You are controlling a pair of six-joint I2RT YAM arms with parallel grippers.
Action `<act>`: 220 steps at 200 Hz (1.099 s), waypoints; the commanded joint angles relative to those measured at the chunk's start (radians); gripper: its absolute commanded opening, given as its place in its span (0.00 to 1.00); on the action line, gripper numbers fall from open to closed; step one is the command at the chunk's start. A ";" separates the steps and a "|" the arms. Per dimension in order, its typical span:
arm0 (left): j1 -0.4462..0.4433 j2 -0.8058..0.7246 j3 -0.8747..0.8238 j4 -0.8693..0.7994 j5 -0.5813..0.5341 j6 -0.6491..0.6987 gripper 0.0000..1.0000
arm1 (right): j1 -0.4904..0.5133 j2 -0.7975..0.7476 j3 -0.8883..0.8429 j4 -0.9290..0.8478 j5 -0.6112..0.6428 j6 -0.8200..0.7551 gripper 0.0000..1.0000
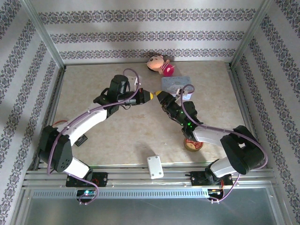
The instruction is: Unlock the padlock with the key
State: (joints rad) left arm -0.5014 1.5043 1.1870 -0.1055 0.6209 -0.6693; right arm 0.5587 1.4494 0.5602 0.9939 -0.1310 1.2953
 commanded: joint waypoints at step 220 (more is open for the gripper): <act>-0.307 0.360 0.742 -1.513 -0.664 0.794 0.00 | -0.102 -0.383 0.021 -0.738 -0.216 -0.614 0.56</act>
State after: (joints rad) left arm -0.8162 1.8801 1.8664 -1.5600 -0.0067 0.0982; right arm 0.4347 1.0809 0.6231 0.2726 -0.3569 0.7353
